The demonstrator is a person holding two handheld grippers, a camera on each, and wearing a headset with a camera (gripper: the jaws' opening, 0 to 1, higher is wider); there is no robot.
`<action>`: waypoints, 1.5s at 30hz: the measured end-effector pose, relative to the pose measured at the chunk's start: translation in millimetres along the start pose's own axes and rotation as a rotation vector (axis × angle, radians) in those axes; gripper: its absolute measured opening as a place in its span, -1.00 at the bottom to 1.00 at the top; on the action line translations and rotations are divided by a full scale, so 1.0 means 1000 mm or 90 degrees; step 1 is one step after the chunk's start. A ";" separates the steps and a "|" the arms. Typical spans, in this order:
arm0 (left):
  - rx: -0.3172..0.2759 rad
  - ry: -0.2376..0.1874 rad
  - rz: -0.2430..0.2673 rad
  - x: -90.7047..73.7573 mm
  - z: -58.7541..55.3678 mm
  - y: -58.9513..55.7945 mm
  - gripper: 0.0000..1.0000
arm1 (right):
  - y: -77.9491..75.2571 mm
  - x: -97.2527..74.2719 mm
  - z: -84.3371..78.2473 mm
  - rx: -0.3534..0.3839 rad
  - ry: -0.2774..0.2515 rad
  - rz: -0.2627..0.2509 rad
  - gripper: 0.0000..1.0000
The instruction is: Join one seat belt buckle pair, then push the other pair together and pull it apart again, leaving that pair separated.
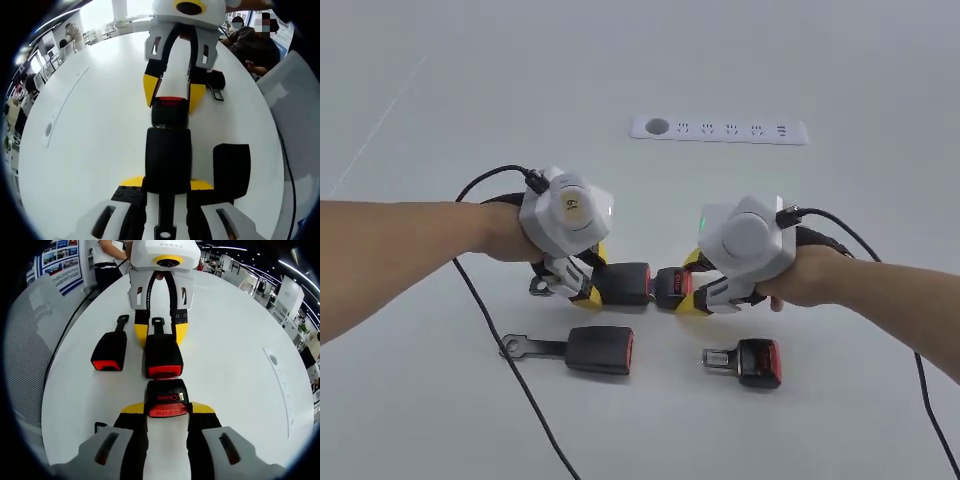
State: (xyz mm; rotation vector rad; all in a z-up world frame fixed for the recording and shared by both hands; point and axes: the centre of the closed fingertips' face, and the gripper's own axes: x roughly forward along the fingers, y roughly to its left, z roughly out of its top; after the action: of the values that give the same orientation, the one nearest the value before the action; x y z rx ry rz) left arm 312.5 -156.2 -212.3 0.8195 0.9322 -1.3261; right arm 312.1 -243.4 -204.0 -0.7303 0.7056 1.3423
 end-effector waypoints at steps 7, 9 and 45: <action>-0.013 0.015 0.004 0.000 -0.001 0.003 -0.40 | 0.001 0.001 0.001 0.022 0.006 -0.004 -0.46; -0.016 0.006 0.005 0.000 -0.002 0.002 -0.40 | -0.001 0.002 0.001 0.022 -0.001 0.003 -0.45; -0.042 0.032 0.069 -0.031 -0.019 -0.004 -0.18 | -0.008 -0.042 -0.021 0.038 0.022 -0.020 -0.19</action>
State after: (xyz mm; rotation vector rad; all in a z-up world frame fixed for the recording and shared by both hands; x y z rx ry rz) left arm 306.2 -126.5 -192.5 0.8436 0.9523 -1.1804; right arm 315.1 -286.2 -182.2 -0.7152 0.7556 1.2774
